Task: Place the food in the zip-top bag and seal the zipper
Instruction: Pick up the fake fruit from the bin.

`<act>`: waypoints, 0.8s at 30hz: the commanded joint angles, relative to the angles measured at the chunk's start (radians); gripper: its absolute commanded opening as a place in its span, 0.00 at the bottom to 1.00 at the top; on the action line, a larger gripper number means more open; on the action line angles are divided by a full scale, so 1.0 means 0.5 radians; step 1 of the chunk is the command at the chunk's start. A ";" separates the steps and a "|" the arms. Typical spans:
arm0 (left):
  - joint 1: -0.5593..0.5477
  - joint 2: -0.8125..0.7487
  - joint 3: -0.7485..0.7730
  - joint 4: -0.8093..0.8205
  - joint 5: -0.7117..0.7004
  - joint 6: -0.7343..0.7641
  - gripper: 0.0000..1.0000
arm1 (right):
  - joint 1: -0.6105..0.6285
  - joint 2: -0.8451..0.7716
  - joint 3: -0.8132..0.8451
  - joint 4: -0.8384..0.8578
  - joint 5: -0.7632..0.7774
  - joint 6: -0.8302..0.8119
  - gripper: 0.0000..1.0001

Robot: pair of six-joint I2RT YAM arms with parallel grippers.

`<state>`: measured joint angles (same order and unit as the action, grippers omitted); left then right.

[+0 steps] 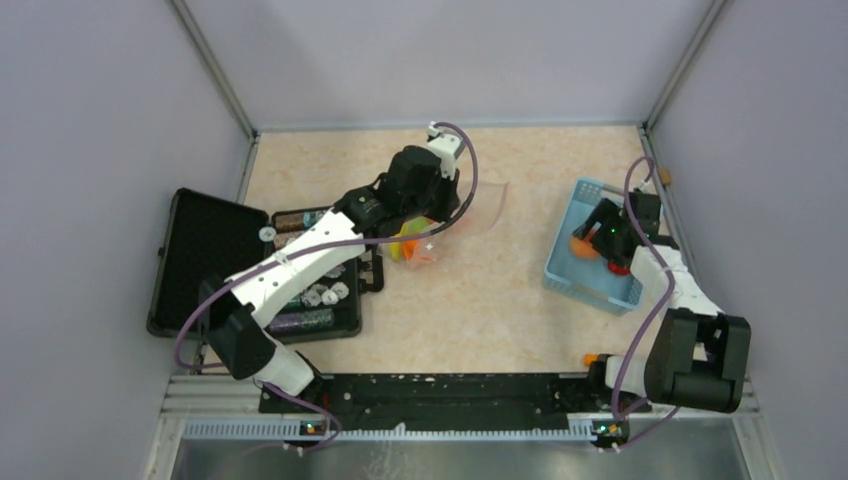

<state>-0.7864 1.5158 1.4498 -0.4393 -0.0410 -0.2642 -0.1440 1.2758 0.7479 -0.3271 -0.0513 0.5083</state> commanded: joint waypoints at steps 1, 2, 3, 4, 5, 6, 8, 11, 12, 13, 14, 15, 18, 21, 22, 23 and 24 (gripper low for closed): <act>0.005 -0.001 0.055 0.078 0.029 -0.021 0.00 | 0.015 -0.054 -0.005 0.090 -0.032 0.051 0.58; 0.006 0.005 0.064 0.074 0.030 -0.018 0.00 | 0.015 -0.058 -0.018 0.094 -0.044 0.061 0.58; 0.007 0.008 0.073 0.065 0.030 -0.018 0.00 | 0.015 -0.063 -0.034 0.112 -0.056 0.075 0.58; 0.005 0.008 0.076 0.063 0.031 -0.018 0.00 | 0.015 -0.083 -0.063 0.142 -0.071 0.090 0.57; 0.007 0.007 0.077 0.064 0.030 -0.018 0.00 | 0.015 -0.102 -0.089 0.176 -0.087 0.116 0.56; 0.008 0.006 0.074 0.064 0.030 -0.018 0.00 | 0.013 -0.127 -0.113 0.194 -0.105 0.137 0.56; 0.007 0.000 0.066 0.062 0.025 -0.018 0.00 | 0.015 -0.216 -0.167 0.267 -0.149 0.176 0.55; 0.007 -0.009 0.054 0.062 0.020 -0.018 0.00 | 0.015 -0.346 -0.210 0.350 -0.195 0.211 0.55; 0.008 -0.010 0.056 0.060 0.021 -0.018 0.00 | 0.015 -0.373 -0.200 0.337 -0.195 0.216 0.55; 0.007 -0.011 0.057 0.059 0.023 -0.018 0.00 | 0.015 -0.397 -0.183 0.308 -0.185 0.217 0.55; 0.006 -0.010 0.057 0.059 0.024 -0.018 0.00 | 0.015 -0.416 -0.163 0.282 -0.183 0.219 0.55; 0.007 -0.013 0.057 0.059 0.021 -0.018 0.00 | 0.014 -0.437 -0.151 0.267 -0.187 0.218 0.55; 0.007 -0.013 0.062 0.062 0.018 -0.010 0.00 | 0.015 -0.504 -0.143 0.266 -0.216 0.217 0.54; 0.006 -0.007 0.071 0.061 0.018 -0.002 0.00 | 0.015 -0.599 -0.142 0.309 -0.312 0.196 0.54; 0.007 -0.004 0.070 0.062 0.018 -0.002 0.00 | 0.014 -0.620 -0.145 0.344 -0.358 0.182 0.54; 0.006 0.000 0.069 0.065 0.015 -0.005 0.00 | 0.013 -0.635 -0.147 0.368 -0.401 0.178 0.54; 0.008 0.005 0.069 0.065 0.013 -0.010 0.00 | 0.015 -0.645 -0.134 0.380 -0.460 0.172 0.54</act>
<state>-0.7864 1.5162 1.4509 -0.4393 -0.0380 -0.2638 -0.1440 1.0027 0.6357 -0.2161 -0.1818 0.6044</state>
